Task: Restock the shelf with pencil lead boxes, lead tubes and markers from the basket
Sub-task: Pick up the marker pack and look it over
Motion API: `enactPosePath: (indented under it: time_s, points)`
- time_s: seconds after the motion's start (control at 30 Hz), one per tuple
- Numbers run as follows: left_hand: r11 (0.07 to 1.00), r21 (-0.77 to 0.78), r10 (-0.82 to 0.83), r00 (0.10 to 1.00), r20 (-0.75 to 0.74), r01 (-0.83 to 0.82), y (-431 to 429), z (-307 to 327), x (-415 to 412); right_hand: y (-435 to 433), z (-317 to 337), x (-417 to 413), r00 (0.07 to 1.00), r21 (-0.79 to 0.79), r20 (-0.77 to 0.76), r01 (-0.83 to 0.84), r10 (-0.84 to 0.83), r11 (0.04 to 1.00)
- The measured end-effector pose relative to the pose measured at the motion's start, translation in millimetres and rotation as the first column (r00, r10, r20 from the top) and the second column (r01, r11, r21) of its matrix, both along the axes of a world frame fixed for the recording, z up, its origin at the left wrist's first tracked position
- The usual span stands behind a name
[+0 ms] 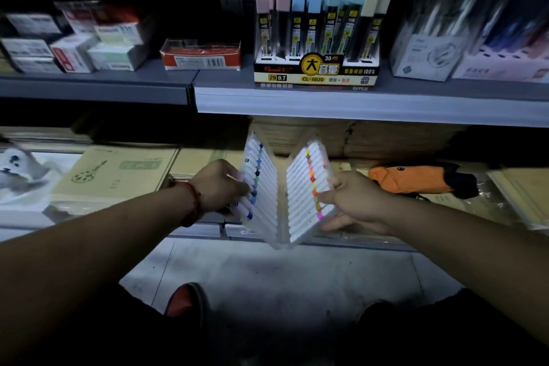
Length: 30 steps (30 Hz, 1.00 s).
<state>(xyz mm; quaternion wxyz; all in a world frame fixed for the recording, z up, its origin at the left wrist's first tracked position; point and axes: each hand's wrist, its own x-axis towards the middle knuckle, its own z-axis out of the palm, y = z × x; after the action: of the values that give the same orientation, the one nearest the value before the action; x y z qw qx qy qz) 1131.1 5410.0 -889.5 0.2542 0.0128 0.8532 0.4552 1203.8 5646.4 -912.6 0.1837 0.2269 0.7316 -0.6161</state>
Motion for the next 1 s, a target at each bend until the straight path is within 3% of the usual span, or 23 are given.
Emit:
enactPosePath:
  time_s: [0.13, 0.27, 0.4, 0.47, 0.57, 0.67, 0.83, 1.0]
  points:
    - [0.982, 0.171, 0.082, 0.996, -0.032, -0.075, -2, 19, 26, -26, 23, 16, 0.996, 0.036, -0.092, 0.015, -0.012, 0.999]
    - [0.918, 0.397, -0.054, 0.987, 0.151, -0.01, -12, 15, 39, -41, 36, 33, 0.987, -0.054, -0.154, 0.034, -0.042, 0.998]
    - [0.958, 0.258, 0.103, 0.991, 0.086, -0.122, -24, -19, 32, -53, 33, 36, 0.97, -0.19, -0.235, 0.017, -0.063, 0.982]
    - [0.944, 0.23, 0.199, 0.964, 0.175, -0.236, -30, -35, 27, -58, 31, 33, 0.964, -0.254, -0.255, 0.004, -0.072, 0.967]
    - [0.791, 0.432, 0.257, 0.876, 0.409, -0.434, -37, -48, 16, -65, 32, 33, 0.959, -0.323, -0.282, -0.071, -0.025, 0.944]
    - [0.683, 0.519, 0.264, 0.836, 0.481, -0.514, -42, -46, 9, -73, 30, 34, 0.956, -0.308, -0.285, -0.162, 0.071, 0.938]
    - [0.744, 0.408, 0.406, 0.843, 0.354, -0.53, -42, -50, -1, -77, 24, 26, 0.963, -0.291, -0.256, -0.158, 0.082, 0.944]
    - [0.773, 0.352, 0.424, 0.843, 0.332, -0.528, -43, -60, -13, -75, 21, 18, 0.99, -0.473, -0.14, -0.076, 0.01, 0.878]
